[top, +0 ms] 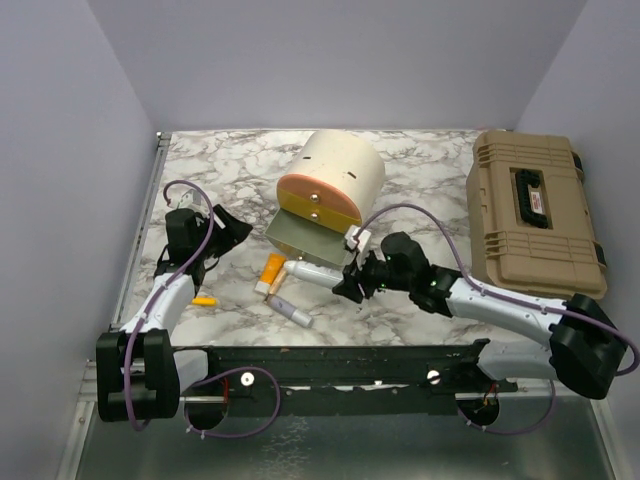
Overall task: Organize the makeup
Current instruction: Place the makeup in the drawer.
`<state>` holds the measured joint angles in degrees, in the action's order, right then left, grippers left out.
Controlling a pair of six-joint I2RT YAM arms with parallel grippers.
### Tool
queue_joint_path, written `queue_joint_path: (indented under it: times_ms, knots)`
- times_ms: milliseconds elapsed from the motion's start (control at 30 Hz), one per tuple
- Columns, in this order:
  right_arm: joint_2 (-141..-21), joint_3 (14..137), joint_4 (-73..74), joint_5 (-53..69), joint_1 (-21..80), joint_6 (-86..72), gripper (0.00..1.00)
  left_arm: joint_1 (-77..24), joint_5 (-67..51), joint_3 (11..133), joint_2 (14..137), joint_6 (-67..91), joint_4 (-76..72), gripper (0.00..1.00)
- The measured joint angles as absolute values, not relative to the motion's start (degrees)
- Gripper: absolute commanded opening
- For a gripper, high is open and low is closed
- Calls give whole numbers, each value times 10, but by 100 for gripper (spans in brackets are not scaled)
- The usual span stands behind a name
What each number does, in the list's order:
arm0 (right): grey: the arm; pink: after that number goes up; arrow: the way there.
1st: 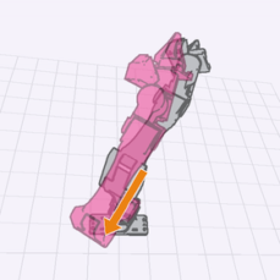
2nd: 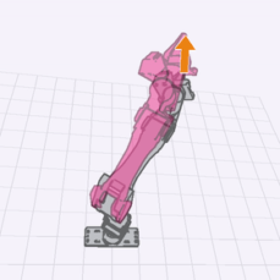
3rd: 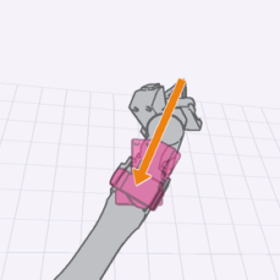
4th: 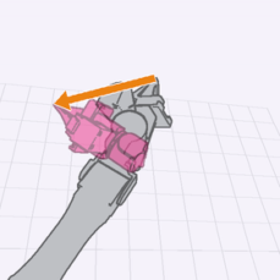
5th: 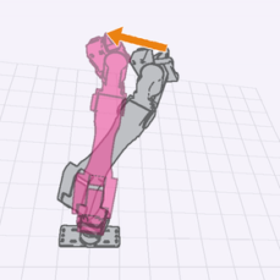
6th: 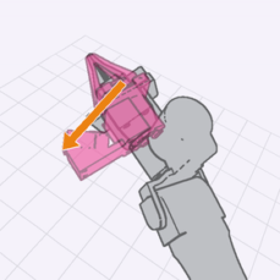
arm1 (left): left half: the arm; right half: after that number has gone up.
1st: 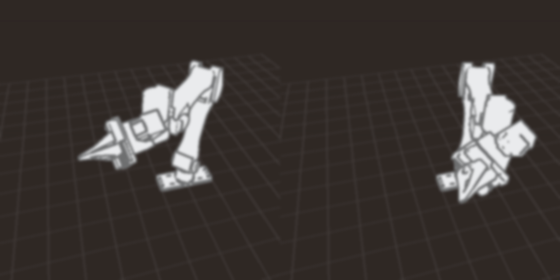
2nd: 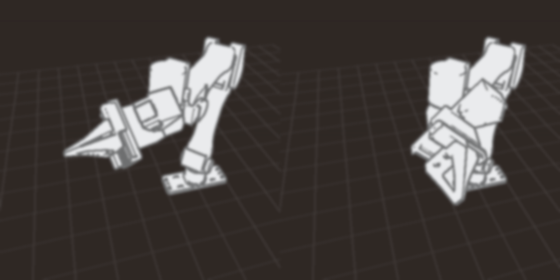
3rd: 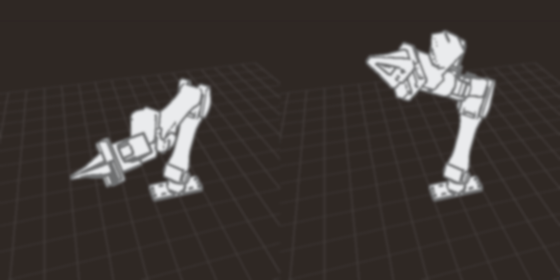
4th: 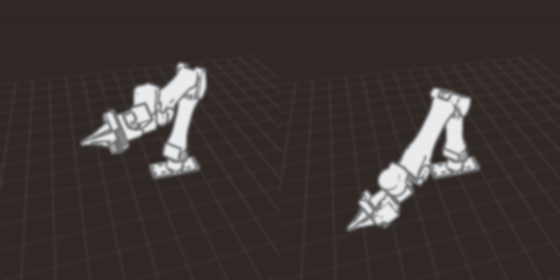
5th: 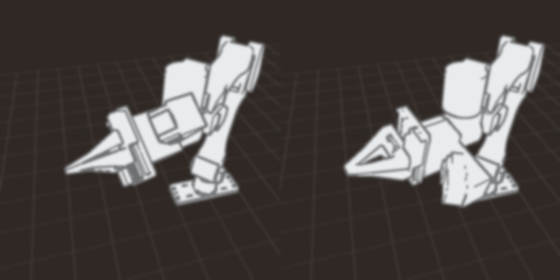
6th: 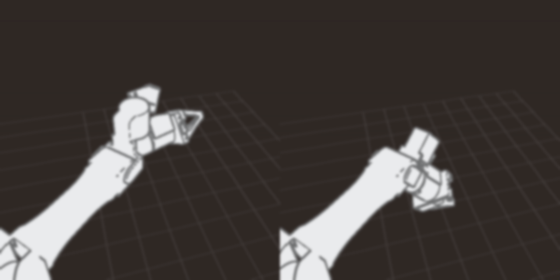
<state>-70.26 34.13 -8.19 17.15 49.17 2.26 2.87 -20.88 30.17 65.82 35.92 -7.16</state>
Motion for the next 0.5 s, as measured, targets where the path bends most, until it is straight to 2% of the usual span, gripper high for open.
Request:
queue_joint_path:
  times_ms: [133,333,500]
  knots:
    - [-717,410,-43,126,493,-26,1,29,-207,301,658,360,-72,68]
    - [-827,562,-3,21,493,-77,1,25,-196,276,656,376,-69,69]
    - [-941,643,33,-8,492,-81,9,18,-177,256,635,398,-56,69]
